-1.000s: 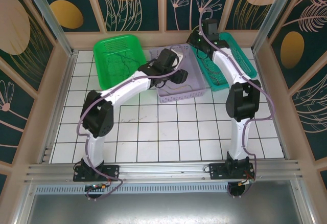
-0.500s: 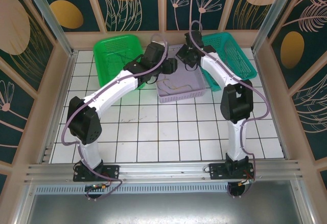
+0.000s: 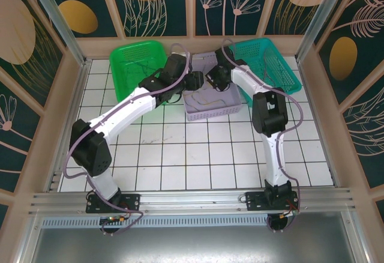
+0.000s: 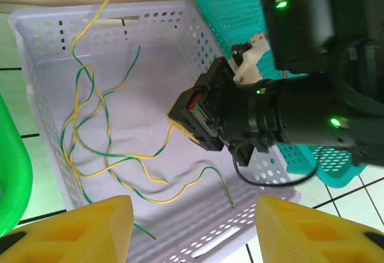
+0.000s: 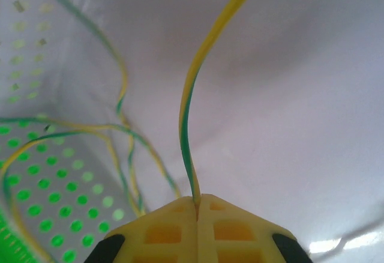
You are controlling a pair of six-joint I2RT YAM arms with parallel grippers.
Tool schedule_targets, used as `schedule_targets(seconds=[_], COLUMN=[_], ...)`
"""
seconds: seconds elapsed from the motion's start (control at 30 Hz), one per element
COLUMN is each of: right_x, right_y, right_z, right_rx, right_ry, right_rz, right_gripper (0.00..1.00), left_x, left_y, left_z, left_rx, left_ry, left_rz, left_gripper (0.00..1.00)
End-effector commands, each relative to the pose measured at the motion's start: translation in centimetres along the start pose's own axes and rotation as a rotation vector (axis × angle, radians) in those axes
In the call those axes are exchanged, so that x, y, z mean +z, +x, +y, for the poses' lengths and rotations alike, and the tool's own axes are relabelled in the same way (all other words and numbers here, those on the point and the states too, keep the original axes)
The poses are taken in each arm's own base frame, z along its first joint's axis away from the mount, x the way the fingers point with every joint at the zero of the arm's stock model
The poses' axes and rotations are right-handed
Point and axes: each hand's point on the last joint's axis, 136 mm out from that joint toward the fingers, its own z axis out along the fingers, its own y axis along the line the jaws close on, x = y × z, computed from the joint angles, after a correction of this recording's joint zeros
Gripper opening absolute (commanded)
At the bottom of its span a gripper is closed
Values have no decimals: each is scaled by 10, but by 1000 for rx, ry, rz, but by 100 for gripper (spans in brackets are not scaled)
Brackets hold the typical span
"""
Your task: Untangle the cables
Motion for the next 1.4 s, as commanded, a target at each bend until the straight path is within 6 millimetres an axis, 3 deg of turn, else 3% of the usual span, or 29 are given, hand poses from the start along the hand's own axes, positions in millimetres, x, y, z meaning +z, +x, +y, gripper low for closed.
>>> schedule_targets(seconds=[0.0,0.13,0.43,0.67,0.93,1.1,1.23,1.37], right_x=[-9,-24,-55,-69,-98,-101,-105,-99], right_y=[-14,-17,-10,-11,-18,-18,-20,-21], right_z=[11,20,34,39,64,73,73,62], right_rx=[-20,-63,-86,-86,-61,-39,-52,-75], right_ry=[-4,-4,-28,-34,-149,-200,-195,-100], right_rz=[0,-44,-97,-114,-111,-67,-80,-101], right_gripper=[31,52,69,74,80,86,86,84], left_x=[-23,-33,-38,-36,-35,-34,-34,-38], left_y=[-11,-9,2,-3,-2,-1,-1,-3], left_z=[0,2,11,14,10,10,10,10], left_rx=[-35,-47,-63,-82,-114,-109,-109,-113], left_ry=[4,4,-14,-38,-7,-8,-7,-2], left_rz=[-52,-57,-44,-64,-62,-60,-62,-81], left_gripper=[55,56,57,57,57,57,57,52])
